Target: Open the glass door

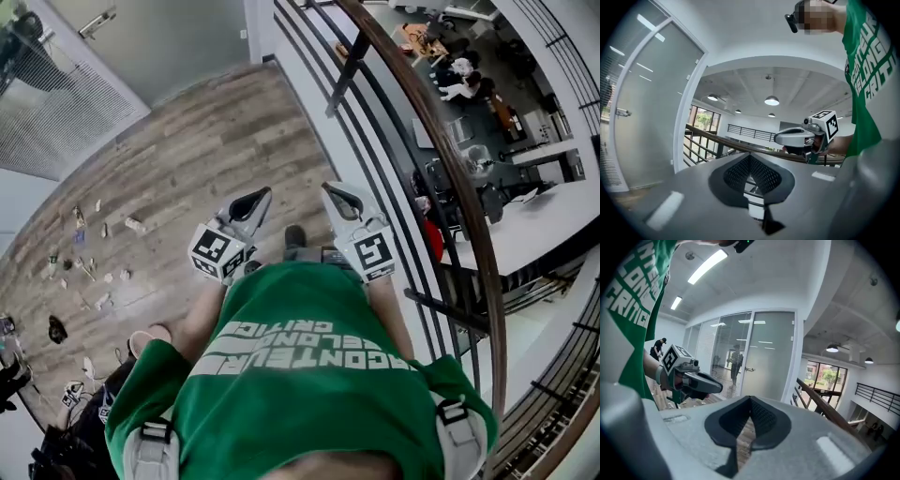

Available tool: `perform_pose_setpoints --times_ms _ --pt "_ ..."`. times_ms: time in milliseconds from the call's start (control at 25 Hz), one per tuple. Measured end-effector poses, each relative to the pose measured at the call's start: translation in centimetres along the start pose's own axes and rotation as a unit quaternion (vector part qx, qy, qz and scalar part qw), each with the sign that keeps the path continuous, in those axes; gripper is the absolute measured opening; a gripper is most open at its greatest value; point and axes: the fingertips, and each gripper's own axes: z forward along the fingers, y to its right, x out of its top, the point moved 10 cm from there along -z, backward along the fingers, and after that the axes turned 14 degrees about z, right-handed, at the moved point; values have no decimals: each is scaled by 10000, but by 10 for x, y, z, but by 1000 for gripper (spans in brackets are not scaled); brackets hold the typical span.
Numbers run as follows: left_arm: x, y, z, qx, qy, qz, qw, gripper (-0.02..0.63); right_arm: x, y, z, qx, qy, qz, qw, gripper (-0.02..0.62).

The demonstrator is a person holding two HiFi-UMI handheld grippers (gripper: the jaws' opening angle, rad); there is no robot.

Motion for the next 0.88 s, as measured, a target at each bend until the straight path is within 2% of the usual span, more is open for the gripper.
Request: perform_pose_setpoints --times_ms 240,400,640,880 --pt "2 5 21 -333 -32 -20 9994 17 -10 20 -17 -417 -10 245 9988 -8" --pt "-2 7 24 -356 -104 -61 9993 17 -16 28 -21 -509 -75 328 9981 -8" --pt "-4 1 30 -178 -186 -99 9996 17 -14 45 -8 -352 -118 289 9989 -6" --pt "-8 -9 50 0 -237 -165 9996 17 -7 65 11 -112 -161 -7 9998 -8"
